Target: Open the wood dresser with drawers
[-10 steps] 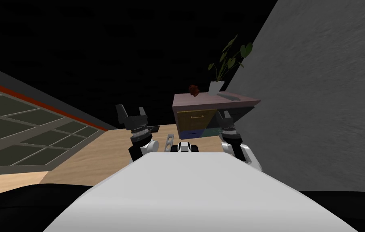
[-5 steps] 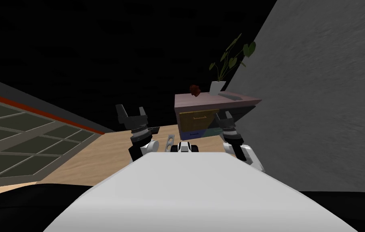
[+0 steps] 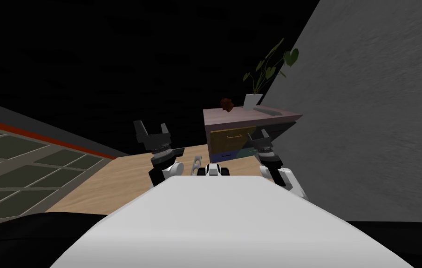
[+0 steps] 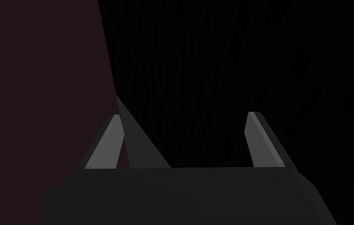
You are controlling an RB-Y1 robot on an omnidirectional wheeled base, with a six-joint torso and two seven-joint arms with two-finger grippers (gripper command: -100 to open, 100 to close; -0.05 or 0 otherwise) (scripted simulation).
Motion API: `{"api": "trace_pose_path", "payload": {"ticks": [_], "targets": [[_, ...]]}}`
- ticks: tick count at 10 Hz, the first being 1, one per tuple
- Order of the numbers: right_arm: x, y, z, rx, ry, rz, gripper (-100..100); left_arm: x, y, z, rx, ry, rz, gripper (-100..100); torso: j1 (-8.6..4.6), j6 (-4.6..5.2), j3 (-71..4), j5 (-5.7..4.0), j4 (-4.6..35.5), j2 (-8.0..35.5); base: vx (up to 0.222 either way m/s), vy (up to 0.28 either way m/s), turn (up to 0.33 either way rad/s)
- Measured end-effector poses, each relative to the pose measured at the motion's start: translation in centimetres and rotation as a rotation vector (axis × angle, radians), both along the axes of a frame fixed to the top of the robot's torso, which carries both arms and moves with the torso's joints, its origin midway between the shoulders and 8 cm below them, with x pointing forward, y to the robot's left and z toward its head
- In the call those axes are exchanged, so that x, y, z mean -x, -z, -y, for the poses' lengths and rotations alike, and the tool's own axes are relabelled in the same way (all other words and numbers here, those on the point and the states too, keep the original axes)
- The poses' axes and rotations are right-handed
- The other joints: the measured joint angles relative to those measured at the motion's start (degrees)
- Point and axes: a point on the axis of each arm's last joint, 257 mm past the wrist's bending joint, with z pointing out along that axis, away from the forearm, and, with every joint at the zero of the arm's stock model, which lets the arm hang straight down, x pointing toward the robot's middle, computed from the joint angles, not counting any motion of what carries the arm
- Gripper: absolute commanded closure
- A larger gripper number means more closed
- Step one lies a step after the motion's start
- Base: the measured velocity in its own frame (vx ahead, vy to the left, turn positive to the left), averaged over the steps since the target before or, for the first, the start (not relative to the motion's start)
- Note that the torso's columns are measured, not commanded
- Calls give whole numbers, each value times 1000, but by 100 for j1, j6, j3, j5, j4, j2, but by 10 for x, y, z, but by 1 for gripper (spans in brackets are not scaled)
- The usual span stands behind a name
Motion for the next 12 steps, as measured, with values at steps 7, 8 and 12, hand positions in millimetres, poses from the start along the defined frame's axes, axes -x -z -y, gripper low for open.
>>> {"api": "trace_pose_path", "payload": {"ticks": [7,8,12], "targets": [[-4,27,11,302,129,3,-100,0,0,0,0,0,0,0,-9,1,4,-4,2,4,30,79,-56],[-4,31,11,337,143,6,-100,0,0,0,0,0,0,0,-12,0,3,-4,1,3,31,66,-45],[-8,48,16,485,201,7,-100,0,0,0,0,0,0,0,4,0,1,1,1,1,25,81,-60]]}}
